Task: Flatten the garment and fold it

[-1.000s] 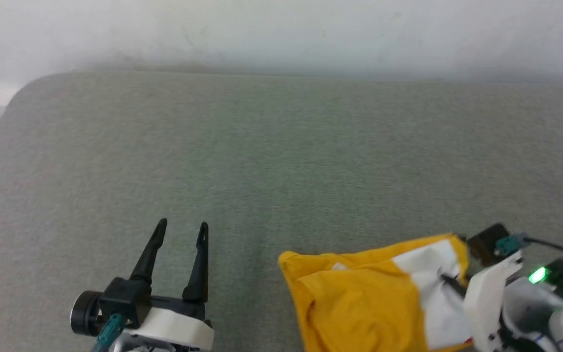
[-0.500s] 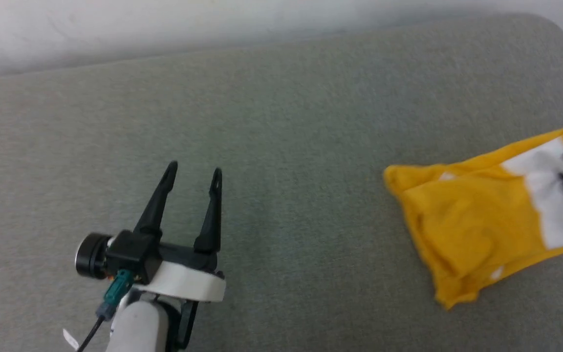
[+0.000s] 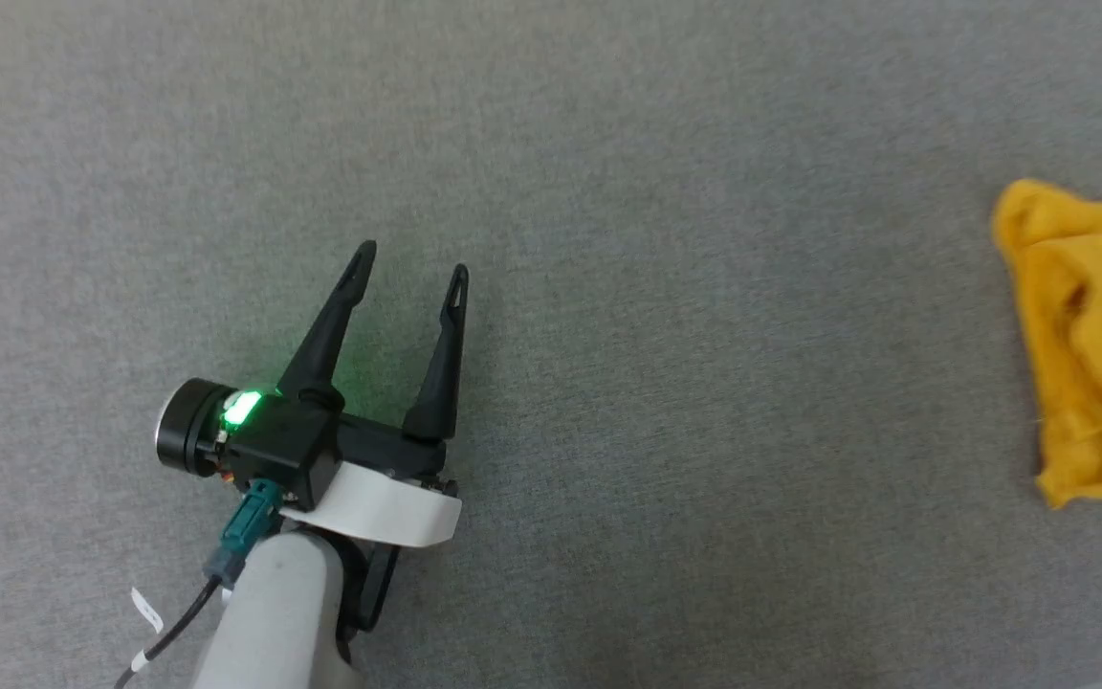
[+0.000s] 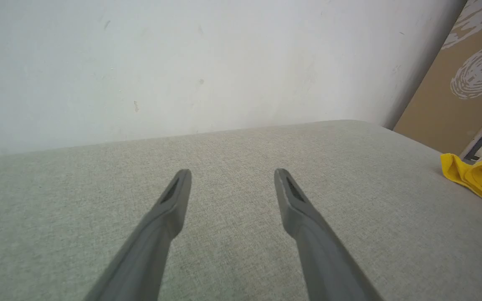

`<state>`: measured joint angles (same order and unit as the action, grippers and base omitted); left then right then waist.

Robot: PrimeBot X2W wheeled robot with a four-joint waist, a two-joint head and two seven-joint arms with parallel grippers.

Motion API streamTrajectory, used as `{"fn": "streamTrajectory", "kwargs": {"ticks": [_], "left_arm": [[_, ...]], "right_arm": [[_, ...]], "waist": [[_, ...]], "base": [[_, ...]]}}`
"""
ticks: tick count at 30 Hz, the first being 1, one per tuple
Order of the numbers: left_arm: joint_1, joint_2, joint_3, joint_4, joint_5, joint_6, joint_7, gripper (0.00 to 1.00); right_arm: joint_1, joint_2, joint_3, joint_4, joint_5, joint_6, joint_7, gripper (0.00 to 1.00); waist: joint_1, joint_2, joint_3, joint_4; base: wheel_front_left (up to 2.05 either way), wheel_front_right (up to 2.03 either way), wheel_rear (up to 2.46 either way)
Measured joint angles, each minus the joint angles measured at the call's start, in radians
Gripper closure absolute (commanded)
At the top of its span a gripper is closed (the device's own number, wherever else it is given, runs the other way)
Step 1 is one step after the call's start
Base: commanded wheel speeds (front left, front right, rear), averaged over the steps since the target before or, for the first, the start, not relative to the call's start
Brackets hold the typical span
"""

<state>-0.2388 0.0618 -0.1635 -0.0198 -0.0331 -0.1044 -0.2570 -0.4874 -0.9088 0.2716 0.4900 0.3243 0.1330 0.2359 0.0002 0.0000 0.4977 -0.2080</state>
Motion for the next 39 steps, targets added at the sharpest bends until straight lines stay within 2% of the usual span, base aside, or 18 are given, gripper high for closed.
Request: {"fn": "streamTrajectory", "kwargs": {"ticks": [5,9,10,11,19,26,32,39], "left_arm": [[-0.014,0.003,-0.004,-0.009,0.0,0.0,0.0,0.0],[-0.016,0.003,-0.003,-0.016,0.0,0.0,0.0,0.0],[-0.016,0.003,-0.003,-0.017,0.0,-0.001,0.0,0.0],[-0.016,0.003,-0.003,-0.017,0.0,-0.001,0.0,0.0],[0.003,0.003,0.013,0.001,-0.013,0.003,0.0,0.0],[0.072,0.0,0.064,0.005,-0.041,0.031,0.0,0.0],[0.135,-0.004,0.112,0.017,-0.065,0.072,0.0,0.0],[0.199,-0.007,0.146,0.013,-0.081,0.111,0.0,0.0]], "right_arm": [[-0.025,0.01,-0.063,0.113,-0.045,0.0,-0.067,1.0],[-0.054,0.044,-0.106,0.176,-0.068,0.0,-0.117,1.0],[-0.06,0.05,-0.112,0.189,-0.08,0.0,-0.127,0.25],[-0.065,0.057,-0.117,0.203,-0.091,0.0,-0.133,0.0],[-0.09,0.082,-0.107,0.232,-0.129,0.0,-0.158,0.0],[-0.132,0.123,-0.093,0.118,-0.095,0.0,-0.195,0.0],[-0.124,0.23,-0.176,-0.043,-0.039,0.0,-0.284,0.0],[0.037,0.412,-0.286,-0.301,-0.065,0.0,-0.354,0.0]], "waist": [[-0.0001,0.0,0.048,0.014],[-0.0002,0.0,0.064,0.033],[-0.0001,0.0,0.065,0.037],[-0.0001,0.0,0.064,0.039],[-0.0002,0.0,0.0,0.042],[-0.0004,0.0,-0.117,0.035],[-0.0005,0.0,-0.231,0.04],[-0.0006,0.0,-0.348,0.064]], "base": [[0.0,0.0,0.0],[0.0,0.0,0.0],[0.0,0.0,0.0],[0.0,0.0,0.0],[0.0,0.0,0.0],[0.0,0.0,0.0],[0.0,0.0,0.0],[0.0,0.0,0.0]]}}
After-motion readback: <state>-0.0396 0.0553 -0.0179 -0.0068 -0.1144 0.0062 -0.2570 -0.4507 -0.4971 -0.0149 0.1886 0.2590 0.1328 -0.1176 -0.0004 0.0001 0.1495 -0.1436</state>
